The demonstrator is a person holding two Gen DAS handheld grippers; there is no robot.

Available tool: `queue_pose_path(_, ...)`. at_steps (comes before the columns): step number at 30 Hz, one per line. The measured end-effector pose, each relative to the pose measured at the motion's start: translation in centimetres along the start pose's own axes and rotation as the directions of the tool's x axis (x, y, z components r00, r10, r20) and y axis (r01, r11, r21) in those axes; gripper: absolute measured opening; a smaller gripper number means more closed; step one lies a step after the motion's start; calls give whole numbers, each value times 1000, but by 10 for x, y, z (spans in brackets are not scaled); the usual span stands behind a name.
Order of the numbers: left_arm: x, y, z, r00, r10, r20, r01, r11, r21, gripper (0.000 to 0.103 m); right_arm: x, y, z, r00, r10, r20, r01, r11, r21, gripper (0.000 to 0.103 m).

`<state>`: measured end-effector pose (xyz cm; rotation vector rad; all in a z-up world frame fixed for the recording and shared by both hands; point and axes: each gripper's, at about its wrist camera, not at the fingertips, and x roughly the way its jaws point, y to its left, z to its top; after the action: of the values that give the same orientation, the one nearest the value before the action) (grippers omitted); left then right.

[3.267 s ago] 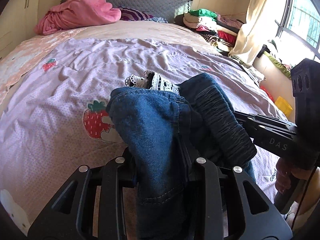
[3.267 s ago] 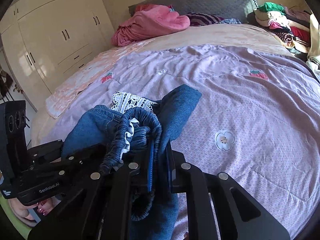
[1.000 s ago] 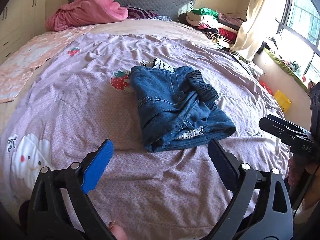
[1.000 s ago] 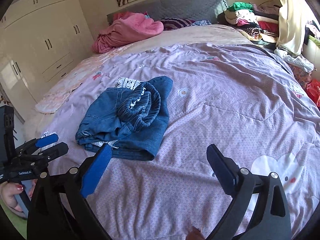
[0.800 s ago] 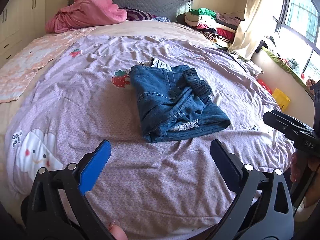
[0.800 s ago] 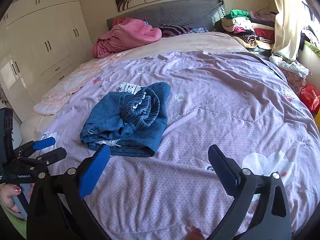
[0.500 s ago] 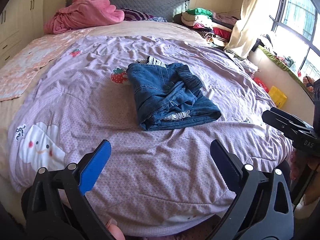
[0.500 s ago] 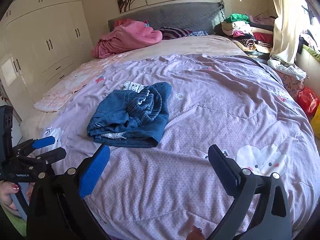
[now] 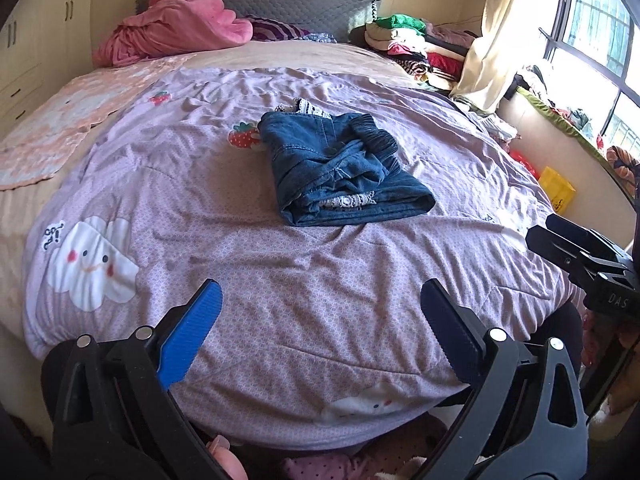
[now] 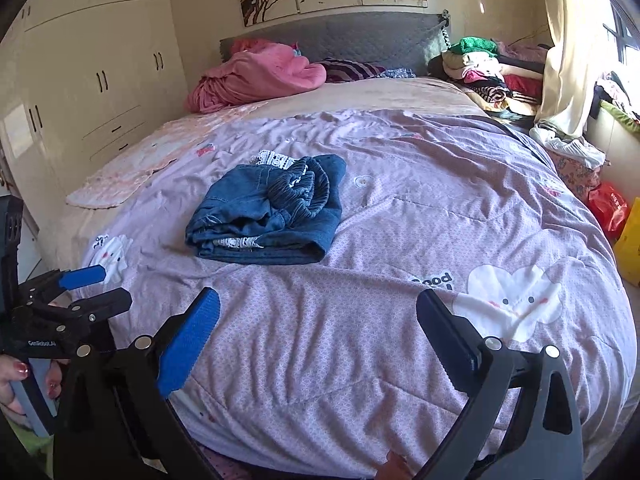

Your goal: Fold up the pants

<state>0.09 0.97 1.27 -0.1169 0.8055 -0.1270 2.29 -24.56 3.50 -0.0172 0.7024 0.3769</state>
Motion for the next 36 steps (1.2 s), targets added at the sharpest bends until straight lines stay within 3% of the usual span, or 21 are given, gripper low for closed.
queue_pose_path(36, 5, 5, -14, 999, 35, 3, -35, 998, -49, 93, 11, 4, -18, 998, -6, -58, 7, 1000, 9, 98)
